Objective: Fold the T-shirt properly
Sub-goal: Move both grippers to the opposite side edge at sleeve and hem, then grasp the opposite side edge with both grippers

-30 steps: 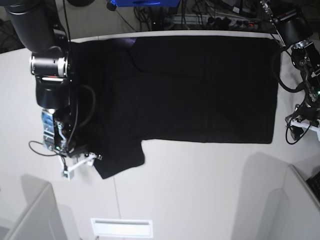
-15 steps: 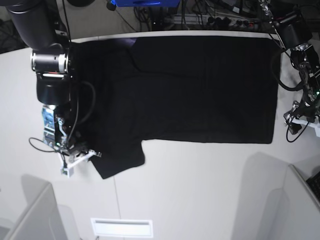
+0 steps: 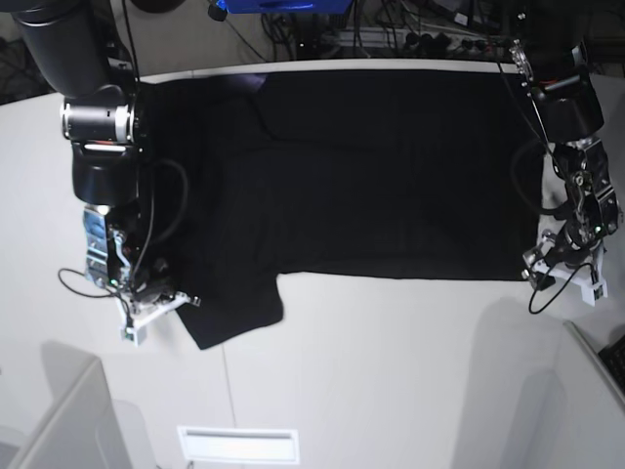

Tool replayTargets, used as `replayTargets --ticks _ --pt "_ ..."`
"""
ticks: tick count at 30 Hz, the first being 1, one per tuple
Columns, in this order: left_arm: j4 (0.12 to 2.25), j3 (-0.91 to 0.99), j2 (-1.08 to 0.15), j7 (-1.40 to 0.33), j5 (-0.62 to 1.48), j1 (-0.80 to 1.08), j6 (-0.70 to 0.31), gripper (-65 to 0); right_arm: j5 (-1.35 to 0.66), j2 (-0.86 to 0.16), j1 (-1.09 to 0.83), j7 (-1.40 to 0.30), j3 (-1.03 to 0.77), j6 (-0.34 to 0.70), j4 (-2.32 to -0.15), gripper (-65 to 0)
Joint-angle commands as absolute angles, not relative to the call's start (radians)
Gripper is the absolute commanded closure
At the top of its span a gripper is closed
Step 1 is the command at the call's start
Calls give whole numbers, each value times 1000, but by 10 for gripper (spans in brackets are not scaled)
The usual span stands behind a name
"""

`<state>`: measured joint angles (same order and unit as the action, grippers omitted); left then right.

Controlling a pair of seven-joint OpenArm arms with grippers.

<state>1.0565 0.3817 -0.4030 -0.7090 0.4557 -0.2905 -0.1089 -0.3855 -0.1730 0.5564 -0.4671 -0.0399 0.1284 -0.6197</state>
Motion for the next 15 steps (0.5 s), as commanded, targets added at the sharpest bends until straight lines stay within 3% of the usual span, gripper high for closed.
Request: replayTargets --ticks 1,15 --pt "1053 386 -426 -687 458 -331 -110 -476 -372 -171 564 -532 -39 122 -615 0" --pt "750 162 -424 -581 458 -472 -108 -469 -372 -173 568 -532 -39 122 -616 0"
